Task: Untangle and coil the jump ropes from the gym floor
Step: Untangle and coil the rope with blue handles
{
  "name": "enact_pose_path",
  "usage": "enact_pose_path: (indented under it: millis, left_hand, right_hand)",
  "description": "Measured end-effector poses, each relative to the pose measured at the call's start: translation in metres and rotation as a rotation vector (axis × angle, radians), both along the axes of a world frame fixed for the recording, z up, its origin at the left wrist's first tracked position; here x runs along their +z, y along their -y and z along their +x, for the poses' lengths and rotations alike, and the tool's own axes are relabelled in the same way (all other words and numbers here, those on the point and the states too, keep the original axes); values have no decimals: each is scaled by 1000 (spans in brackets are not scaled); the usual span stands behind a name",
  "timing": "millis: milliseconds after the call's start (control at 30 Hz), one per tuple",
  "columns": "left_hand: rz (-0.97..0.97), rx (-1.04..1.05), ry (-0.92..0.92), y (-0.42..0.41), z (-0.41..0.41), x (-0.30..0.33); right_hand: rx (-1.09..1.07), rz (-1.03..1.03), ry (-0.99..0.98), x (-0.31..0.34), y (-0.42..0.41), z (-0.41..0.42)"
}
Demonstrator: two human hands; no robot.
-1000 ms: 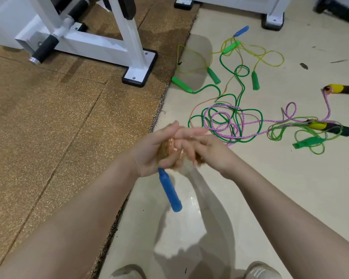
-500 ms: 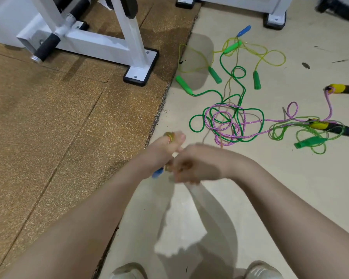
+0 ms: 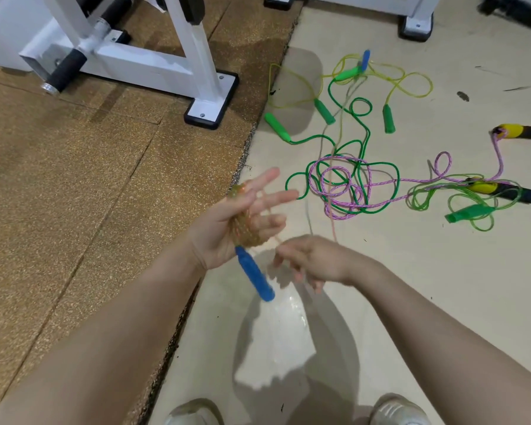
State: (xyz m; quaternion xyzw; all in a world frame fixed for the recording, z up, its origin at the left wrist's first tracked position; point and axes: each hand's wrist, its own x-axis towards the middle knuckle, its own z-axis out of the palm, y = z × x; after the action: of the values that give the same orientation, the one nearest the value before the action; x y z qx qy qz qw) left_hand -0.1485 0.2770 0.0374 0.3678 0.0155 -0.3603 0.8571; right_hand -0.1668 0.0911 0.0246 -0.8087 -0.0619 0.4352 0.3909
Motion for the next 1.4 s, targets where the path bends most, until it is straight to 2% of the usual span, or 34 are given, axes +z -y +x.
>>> enact_pose_path:
  millis: [67, 133, 200, 233, 300, 367, 467, 533, 633, 733, 833, 900, 933, 1000, 1033, 1100, 1167, 1200, 1267, 1300, 1367, 1400]
  left_hand:
    - [231, 200, -73, -2, 4, -7]
    - [491, 286, -133, -4, 3, -16]
    - [733, 163, -114, -5, -3, -19]
    - [786, 79, -107, -6, -7, -18]
    - [732, -89, -113, -9, -14, -16]
    - [606, -266, -92, -11, -16, -14]
    - [384, -469, -72, -11, -14, -12]
    - [265, -544, -41, -7, -9, -6]
    - [85, -517, 68, -5, -6, -2]
    - [55, -236, -4, -3, -5, 0]
    - [208, 116, -85, -4, 2, -5]
    - [391, 310, -164, -7, 8, -11]
    - [481, 349, -185, -8, 8, -16]
    - [613, 276, -181, -5, 3, -20]
    - [655, 192, -174, -2, -1, -19]
    - [695, -21, -130, 4, -13, -11]
    - [630, -196, -58, 7, -19, -5]
    - [558, -264, -55, 9, -20, -2]
    - [366, -436, -38, 11, -21, 3]
    - [235, -511, 12, 11, -20, 5]
    - [-54, -527, 124, 11, -14, 9]
    - [-120, -445, 130, 12, -12, 9]
  right_hand:
    - [191, -40, -215, 9, -13, -9]
    - [363, -56, -283, 26, -24, -13]
    - [465, 11, -212, 50, -32, -10]
    - [475, 72, -116, 60, -34, -7]
    - [335, 176, 190, 69, -33, 6]
    - [1, 269, 468, 64, -25, 22]
    - [-506, 368, 572, 45, -6, 40]
    - [-621, 298, 541, 26, 3, 41]
    - [-484, 132, 442, -4, 9, 27]
    - [-194, 93, 143, -14, 4, 2]
    - [153, 0, -174, -5, -7, -13]
    - [282, -9, -260, 6, -13, -14]
    - [331, 7, -267, 16, -16, -13]
    - [410, 68, -230, 39, -21, -8]
    - [417, 104, -176, 48, -22, -3]
    - [330, 143, 68, 61, -19, 9]
    - [95, 213, 344, 64, -8, 23]
    - [-70, 275, 419, 61, -2, 28]
    - [-360, 389, 451, 48, 10, 35]
    - [-424, 400, 444, 39, 12, 34]
    - [-406, 359, 394, 19, 9, 27]
    - [-365, 338, 356, 9, 6, 21]
